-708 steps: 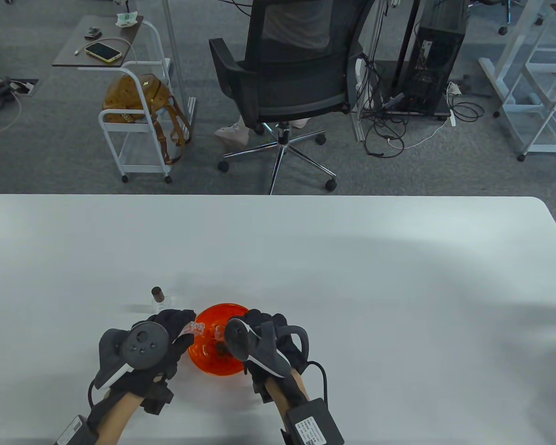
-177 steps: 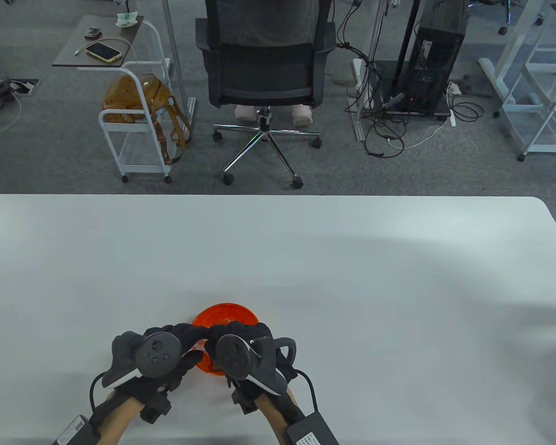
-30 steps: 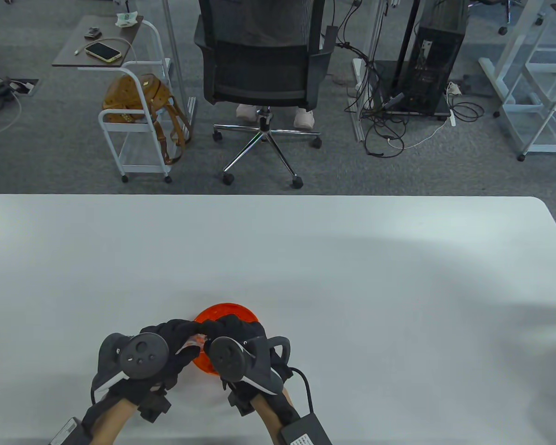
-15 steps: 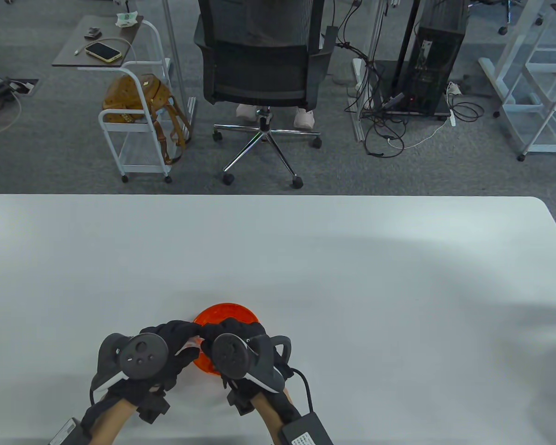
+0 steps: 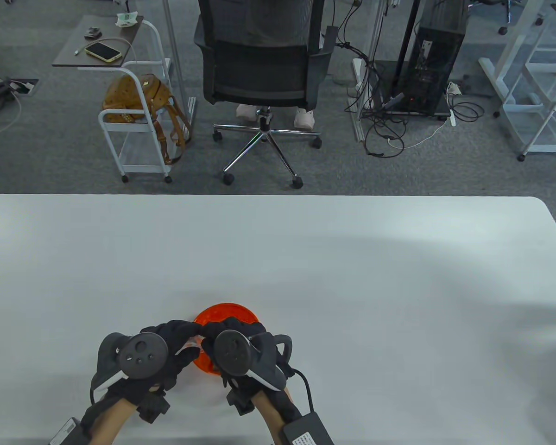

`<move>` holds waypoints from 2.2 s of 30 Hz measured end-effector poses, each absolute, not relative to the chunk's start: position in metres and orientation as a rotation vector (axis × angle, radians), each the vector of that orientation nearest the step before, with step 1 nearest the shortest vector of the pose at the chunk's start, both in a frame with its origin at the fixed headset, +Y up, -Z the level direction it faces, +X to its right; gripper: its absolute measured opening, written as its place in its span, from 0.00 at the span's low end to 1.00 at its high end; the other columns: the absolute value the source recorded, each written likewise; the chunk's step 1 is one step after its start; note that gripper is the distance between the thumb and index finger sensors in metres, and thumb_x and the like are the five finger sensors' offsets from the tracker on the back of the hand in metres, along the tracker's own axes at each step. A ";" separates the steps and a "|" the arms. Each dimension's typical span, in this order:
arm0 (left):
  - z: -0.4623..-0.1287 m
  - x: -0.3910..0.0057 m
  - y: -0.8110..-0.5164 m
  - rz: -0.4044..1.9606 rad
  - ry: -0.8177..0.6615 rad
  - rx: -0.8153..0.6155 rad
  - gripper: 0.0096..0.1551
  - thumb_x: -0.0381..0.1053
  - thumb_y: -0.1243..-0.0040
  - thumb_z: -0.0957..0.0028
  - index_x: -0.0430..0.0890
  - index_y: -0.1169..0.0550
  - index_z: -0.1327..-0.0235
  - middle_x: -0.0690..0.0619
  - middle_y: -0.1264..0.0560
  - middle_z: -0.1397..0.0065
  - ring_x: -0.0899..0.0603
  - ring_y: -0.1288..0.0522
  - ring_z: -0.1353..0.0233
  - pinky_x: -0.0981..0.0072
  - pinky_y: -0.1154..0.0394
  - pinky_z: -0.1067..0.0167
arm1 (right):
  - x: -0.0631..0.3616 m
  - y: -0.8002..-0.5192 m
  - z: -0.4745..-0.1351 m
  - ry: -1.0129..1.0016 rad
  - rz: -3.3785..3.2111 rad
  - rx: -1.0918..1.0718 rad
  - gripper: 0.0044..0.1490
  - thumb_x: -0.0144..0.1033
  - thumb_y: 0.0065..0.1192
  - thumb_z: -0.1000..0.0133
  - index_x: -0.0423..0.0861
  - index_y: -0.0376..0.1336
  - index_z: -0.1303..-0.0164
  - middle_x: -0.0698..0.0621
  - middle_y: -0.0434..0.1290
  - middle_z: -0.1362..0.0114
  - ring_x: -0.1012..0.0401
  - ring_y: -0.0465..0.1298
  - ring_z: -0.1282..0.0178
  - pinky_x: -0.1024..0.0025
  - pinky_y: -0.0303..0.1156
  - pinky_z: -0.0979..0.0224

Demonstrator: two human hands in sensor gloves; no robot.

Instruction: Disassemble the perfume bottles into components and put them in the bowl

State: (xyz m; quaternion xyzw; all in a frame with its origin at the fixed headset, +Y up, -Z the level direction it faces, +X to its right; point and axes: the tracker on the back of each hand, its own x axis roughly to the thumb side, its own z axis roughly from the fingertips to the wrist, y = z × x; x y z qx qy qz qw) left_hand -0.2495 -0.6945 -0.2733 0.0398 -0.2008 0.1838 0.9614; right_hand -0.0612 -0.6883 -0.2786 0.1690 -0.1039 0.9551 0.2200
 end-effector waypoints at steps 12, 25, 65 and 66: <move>-0.280 -0.268 -0.694 0.360 -0.236 0.114 0.31 0.52 0.31 0.55 0.47 0.18 0.36 0.42 0.16 0.35 0.39 0.12 0.43 0.39 0.25 0.41 | -0.013 -0.696 -0.300 -0.384 2.797 0.142 0.27 0.48 0.70 0.56 0.57 0.71 0.45 0.55 0.81 0.43 0.67 0.86 0.61 0.51 0.79 0.40; -0.313 -0.228 -0.683 0.151 -0.134 0.036 0.31 0.53 0.28 0.56 0.48 0.16 0.37 0.45 0.13 0.36 0.40 0.11 0.43 0.40 0.24 0.40 | -0.042 -0.730 -0.311 -0.200 3.135 0.203 0.32 0.52 0.71 0.59 0.59 0.70 0.44 0.58 0.81 0.41 0.67 0.84 0.56 0.50 0.76 0.36; -0.334 -0.218 -0.674 0.052 -0.110 0.029 0.36 0.59 0.33 0.55 0.52 0.20 0.31 0.44 0.19 0.28 0.35 0.18 0.33 0.37 0.32 0.33 | 0.008 -0.705 -0.314 -0.202 2.908 0.049 0.33 0.56 0.62 0.56 0.56 0.70 0.41 0.55 0.80 0.38 0.63 0.86 0.52 0.47 0.75 0.34; -0.333 -0.221 -0.672 0.065 -0.114 0.042 0.36 0.59 0.34 0.55 0.52 0.21 0.30 0.44 0.20 0.27 0.35 0.19 0.32 0.36 0.33 0.32 | 0.009 -0.703 -0.313 -0.224 2.910 0.049 0.33 0.56 0.62 0.56 0.56 0.70 0.41 0.55 0.80 0.37 0.63 0.85 0.50 0.47 0.75 0.33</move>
